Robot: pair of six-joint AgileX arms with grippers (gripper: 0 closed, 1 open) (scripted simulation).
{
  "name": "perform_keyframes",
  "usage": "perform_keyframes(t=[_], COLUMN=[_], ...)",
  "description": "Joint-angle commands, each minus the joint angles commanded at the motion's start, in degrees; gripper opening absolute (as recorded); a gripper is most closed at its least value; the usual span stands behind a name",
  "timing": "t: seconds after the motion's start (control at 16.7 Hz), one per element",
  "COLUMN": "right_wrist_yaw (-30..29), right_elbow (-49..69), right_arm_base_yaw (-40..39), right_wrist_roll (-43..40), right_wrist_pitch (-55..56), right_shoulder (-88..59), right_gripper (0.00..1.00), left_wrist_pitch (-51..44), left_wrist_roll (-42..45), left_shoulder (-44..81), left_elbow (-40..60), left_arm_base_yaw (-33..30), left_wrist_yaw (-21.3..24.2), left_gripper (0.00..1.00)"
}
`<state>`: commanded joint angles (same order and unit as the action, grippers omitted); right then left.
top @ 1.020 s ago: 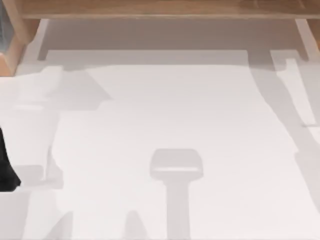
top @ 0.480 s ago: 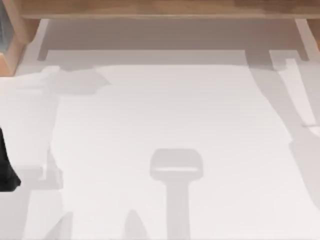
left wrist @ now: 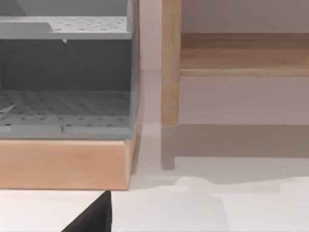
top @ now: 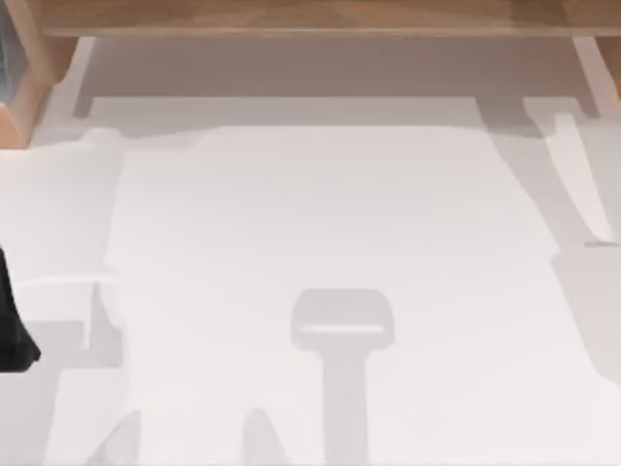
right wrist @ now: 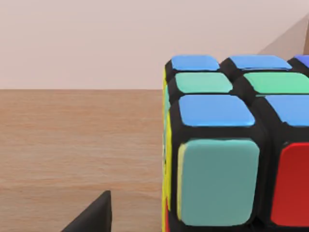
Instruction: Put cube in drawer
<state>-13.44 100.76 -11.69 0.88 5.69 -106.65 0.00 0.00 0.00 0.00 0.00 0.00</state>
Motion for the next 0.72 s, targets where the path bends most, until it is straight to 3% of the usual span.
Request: perform_keyframes(t=[0.06, 0.72], right_wrist_yaw=[0.0, 0.0], right_elbow=[0.0, 0.0], right_arm_base_yaw=[0.0, 0.0], right_wrist_roll=[0.0, 0.0], right_wrist_pitch=[0.0, 0.0], right_shoulder=[0.0, 0.0], right_gripper=[1.00, 0.17], left_wrist_pitch=[0.0, 0.0], left_wrist_roll=[0.0, 0.0], left_shoulder=[0.0, 0.0], left_elbow=[0.0, 0.0], left_arm_base_yaw=[0.0, 0.0], left_wrist_yaw=[0.0, 0.0], left_gripper=[1.00, 1.00])
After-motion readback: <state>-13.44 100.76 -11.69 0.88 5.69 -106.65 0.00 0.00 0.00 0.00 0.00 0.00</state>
